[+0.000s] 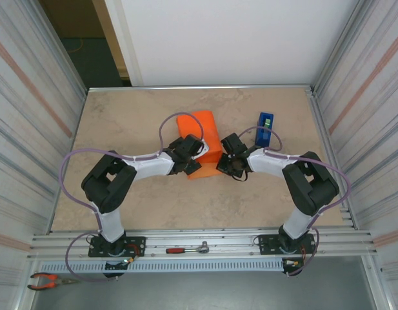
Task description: Wrap the gift box in paper
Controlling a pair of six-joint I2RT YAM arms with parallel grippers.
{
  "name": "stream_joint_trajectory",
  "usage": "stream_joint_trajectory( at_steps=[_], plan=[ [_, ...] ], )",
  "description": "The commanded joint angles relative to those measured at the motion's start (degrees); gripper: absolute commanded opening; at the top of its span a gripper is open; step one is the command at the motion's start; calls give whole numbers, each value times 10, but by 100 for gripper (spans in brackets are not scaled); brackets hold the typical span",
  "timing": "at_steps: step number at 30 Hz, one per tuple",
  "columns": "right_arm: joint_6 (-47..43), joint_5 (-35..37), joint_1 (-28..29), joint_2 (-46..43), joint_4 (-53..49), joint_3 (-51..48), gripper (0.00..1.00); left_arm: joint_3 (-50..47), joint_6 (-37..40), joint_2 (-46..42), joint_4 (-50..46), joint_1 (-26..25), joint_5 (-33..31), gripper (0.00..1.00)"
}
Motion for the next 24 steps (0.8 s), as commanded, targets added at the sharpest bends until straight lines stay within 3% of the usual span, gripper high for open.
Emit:
stream_joint_trajectory(
  at_steps=[1,24],
  plan=[
    [-6,9,7,-20,-15,17,0,12,2,5,-8,-6,-11,97],
    [58,-55,7,3,114,-5,0,16,2,9,-10,-6,-6,97]
  ],
)
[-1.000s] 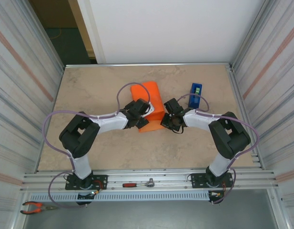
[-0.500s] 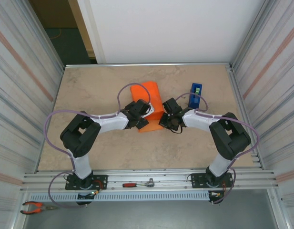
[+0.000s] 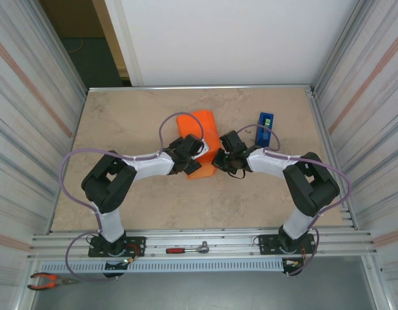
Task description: Wrap the gift box in paper
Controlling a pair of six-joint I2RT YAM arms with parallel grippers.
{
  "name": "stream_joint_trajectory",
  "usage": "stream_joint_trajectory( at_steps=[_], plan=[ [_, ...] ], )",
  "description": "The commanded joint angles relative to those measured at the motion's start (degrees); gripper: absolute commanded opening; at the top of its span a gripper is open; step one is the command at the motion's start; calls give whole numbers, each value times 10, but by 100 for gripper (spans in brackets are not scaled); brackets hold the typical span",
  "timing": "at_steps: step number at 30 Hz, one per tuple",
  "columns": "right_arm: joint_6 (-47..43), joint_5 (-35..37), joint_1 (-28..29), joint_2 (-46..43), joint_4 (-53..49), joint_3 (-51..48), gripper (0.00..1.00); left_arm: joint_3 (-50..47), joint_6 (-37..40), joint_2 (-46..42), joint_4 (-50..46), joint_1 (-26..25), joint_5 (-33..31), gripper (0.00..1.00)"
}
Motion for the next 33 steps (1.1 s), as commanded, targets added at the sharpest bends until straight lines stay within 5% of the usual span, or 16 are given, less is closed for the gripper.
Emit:
stream_joint_trajectory(
  at_steps=[1,10,15,22,30,33],
  plan=[
    [27,-14,3,8,48,-11,0,15,2,9,-11,-6,-6,97],
    [49,-18,11,41,114,-17,0,15,1,10,-11,-7,-3,96],
    [54,-28,17,55,135,-19,31,14,1,9,-11,-8,-4,96],
    [46,-34,4,-1,137,-63,47,12,1,7,-11,-8,-4,96],
    [22,-20,-30,-98,89,-113,51,11,0,5,-12,-8,-4,96],
    [23,-13,-45,-115,87,-135,42,10,2,4,-12,-9,-4,96]
  ],
)
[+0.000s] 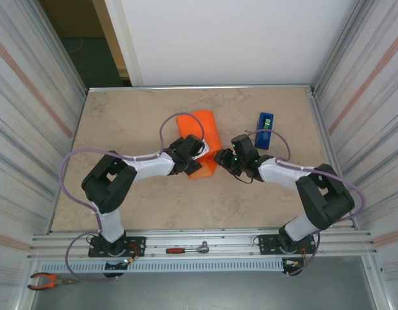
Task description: Wrap the gift box in paper
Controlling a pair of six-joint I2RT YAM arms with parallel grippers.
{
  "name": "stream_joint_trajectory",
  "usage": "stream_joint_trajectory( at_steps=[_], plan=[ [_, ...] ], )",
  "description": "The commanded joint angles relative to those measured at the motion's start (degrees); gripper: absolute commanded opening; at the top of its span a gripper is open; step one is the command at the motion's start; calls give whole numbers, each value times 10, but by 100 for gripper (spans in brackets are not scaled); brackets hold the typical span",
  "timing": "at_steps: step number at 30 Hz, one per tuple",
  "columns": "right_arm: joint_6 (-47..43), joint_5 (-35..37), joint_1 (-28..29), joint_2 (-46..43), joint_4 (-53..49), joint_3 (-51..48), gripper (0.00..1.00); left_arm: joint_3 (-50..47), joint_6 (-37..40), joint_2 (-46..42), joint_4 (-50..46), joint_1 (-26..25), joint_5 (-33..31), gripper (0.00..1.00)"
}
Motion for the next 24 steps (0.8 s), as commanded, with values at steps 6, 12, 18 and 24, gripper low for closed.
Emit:
stream_joint_trajectory(
  at_steps=[6,12,18,24],
  plan=[
    [-21,25,-24,3,-38,-21,0,10,1,4,-13,-5,-4,96],
    [-19,17,-26,49,-21,12,0,10,2,5,-15,-5,-6,96],
    [-28,15,-27,91,-33,59,0,12,3,7,-15,-6,-6,96],
    [-39,26,-43,102,-67,67,0,12,4,7,-16,-6,-7,96]
  ],
)
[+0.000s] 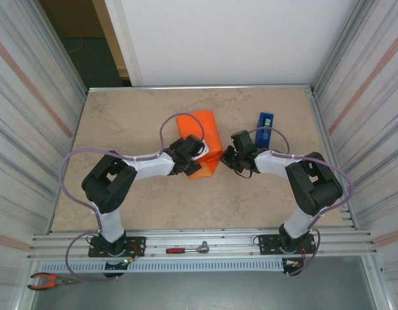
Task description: Wrap the gift box in paper
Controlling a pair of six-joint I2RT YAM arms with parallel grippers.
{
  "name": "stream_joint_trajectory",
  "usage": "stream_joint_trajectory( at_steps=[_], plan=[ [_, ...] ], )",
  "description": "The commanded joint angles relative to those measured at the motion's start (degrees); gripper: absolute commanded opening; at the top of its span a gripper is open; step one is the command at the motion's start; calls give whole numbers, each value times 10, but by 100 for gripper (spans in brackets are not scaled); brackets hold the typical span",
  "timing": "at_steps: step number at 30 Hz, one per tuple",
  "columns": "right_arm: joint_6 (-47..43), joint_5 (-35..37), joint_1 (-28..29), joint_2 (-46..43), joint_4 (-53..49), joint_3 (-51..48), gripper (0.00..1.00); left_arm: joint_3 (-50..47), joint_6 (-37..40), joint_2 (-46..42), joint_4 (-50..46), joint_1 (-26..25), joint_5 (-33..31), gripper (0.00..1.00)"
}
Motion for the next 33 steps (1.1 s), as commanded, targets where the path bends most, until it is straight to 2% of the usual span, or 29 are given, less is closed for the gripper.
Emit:
stream_joint_trajectory(
  at_steps=[1,6,12,22,33],
  plan=[
    [-22,13,-14,5,-39,4,0,12,3,7,-8,-5,-6,96],
    [-33,7,-31,-5,-42,-8,0,12,5,8,-8,-5,-7,96],
    [-52,-2,-32,4,-61,28,0,14,6,9,-9,-5,-7,96],
    [-51,2,15,50,-84,90,0,14,7,11,-10,-6,-7,96],
    [-36,15,42,45,-79,82,0,14,6,10,-9,-7,-7,96]
  ],
)
